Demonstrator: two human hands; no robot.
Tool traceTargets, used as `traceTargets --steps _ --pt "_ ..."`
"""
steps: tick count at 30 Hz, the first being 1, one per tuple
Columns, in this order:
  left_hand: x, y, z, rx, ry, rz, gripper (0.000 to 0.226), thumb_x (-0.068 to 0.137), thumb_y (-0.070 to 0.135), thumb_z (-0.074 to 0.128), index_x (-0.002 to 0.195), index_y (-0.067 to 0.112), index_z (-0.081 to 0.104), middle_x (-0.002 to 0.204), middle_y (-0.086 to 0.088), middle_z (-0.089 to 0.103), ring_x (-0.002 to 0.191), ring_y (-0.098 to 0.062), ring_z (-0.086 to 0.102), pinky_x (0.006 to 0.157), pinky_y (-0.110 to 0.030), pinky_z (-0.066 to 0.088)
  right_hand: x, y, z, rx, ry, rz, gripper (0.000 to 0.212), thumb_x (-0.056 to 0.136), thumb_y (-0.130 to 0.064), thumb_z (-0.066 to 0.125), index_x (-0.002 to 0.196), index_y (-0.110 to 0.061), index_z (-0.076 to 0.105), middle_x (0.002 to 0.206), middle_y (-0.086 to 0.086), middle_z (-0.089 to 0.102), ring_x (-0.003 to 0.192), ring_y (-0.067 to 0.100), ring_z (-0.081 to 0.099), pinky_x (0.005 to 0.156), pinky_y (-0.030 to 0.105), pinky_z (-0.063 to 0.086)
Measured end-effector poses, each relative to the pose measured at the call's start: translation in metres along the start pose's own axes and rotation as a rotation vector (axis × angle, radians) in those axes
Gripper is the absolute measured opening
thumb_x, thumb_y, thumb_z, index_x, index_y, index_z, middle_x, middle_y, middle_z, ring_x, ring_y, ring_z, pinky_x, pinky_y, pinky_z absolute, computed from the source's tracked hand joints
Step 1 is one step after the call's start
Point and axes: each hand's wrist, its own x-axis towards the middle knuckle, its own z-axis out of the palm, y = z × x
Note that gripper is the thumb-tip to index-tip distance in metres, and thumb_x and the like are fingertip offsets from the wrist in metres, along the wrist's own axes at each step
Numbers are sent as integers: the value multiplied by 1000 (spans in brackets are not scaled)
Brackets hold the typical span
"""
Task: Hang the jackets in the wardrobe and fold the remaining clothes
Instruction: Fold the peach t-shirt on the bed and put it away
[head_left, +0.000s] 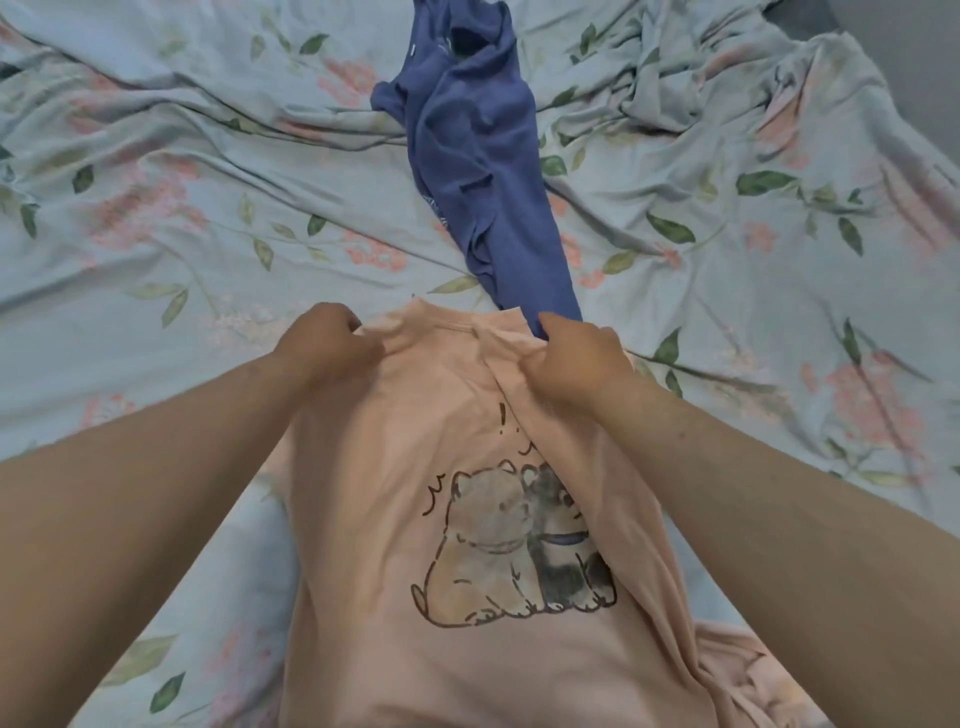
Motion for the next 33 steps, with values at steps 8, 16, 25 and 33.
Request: traceTargets --steps 8,16,25,33 --pt "-60 13 -75 -269 -26 131 33 89 24 65 61 13 52 60 7 47 58 -12 42 55 -29 29 -64 29 -88 274 103 75 25 86 -3 49 61 -7 48 60 6 51 60 23 44 54 34 29" --pt "-140 64 -210 -416 117 261 22 89 11 65 75 25 74 77 9 71 73 -4 58 65 -27 40 -161 16 -246 393 314 131 35 85 -12 57 52 -21 48 47 -9 42 49 7 38 48 22 24" --pt "-222 183 -379 -312 356 625 23 89 10 65 73 24 73 73 20 70 77 -1 60 68 -12 40 -289 -44 -457 282 594 140 42 85 -13 57 50 -19 34 48 -5 33 53 12 30 52 32 22" --pt "-292 300 -500 -432 506 849 21 90 23 67 70 19 73 68 9 69 75 -13 63 67 -23 43 -387 -77 -599 371 799 33 52 91 -33 64 58 -20 25 55 -9 24 52 10 24 50 26 14"
